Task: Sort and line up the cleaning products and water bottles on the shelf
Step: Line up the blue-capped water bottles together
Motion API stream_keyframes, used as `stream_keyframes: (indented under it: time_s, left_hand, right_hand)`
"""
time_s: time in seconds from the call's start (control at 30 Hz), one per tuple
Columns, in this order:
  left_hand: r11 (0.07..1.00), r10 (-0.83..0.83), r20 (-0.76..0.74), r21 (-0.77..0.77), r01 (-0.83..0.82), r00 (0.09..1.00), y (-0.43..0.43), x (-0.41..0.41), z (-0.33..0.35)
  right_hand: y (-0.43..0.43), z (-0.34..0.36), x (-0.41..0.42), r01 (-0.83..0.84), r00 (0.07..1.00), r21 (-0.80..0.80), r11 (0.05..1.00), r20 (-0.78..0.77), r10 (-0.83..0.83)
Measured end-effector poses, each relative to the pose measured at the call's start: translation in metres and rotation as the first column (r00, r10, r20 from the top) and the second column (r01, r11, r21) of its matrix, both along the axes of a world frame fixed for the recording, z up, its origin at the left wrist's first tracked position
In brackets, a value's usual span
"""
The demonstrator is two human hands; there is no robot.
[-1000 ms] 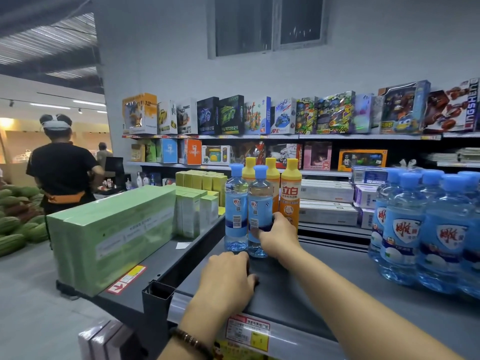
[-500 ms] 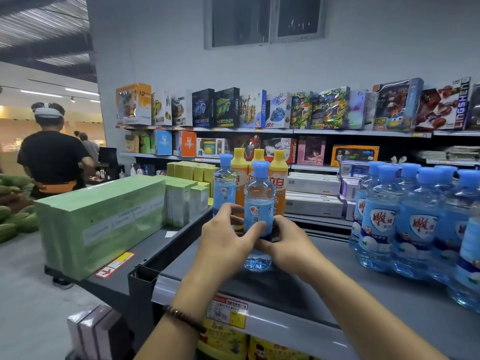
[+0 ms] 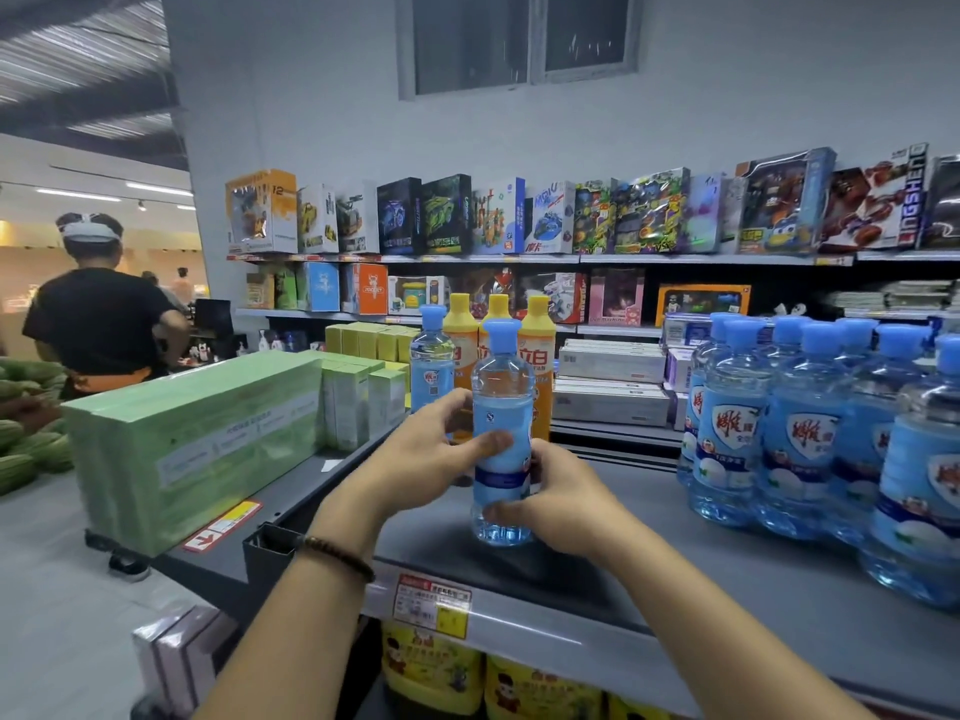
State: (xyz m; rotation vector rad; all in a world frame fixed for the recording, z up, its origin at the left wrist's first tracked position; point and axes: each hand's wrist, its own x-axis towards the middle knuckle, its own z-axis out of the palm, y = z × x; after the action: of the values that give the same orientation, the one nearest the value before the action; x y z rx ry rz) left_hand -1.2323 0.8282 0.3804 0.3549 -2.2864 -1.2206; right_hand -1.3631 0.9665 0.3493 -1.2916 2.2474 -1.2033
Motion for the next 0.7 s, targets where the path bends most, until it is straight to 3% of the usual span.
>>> stream_keyframes:
  time_s: [0.1,0.2,0.3,0.37,0.47,0.7]
  left_hand:
    - [0.999,-0.044,0.075,-0.008,0.045,0.996,-0.005,0.008,0.005]
    - [0.994,0.065,0.134,-0.093,-0.052,0.989,0.001,0.011,0.001]
    - [0.967,0.228,0.015,-0.120,-0.225,0.973,0.016,0.006,-0.006]
    - [0.958,0.252,-0.041,-0.132,-0.255,0.967,0.022,0.001,-0.009]
    - [0.983,0.177,-0.016,-0.046,-0.177,0.984,0.021,-0.003,-0.005]
    - [0.996,-0.062,0.105,0.074,0.055,0.993,0.024,-0.017,0.009]
  right_hand:
    - [-0.001,-0.002,0.000,-0.033,0.999,0.025,0.999,-0.036,0.034]
    - [0.001,-0.004,0.000,-0.026,0.999,0.044,0.999,-0.028,0.028]
    - [0.001,-0.004,0.008,0.017,0.999,0.043,0.999,-0.039,-0.015]
    - [0.002,-0.007,0.016,0.059,0.997,0.015,0.998,-0.051,-0.058]
    - [0.004,-0.013,0.020,0.112,0.992,-0.018,0.994,-0.057,-0.113]
    - [0.027,-0.008,0.013,0.208,0.967,0.160,0.965,-0.180,-0.179]
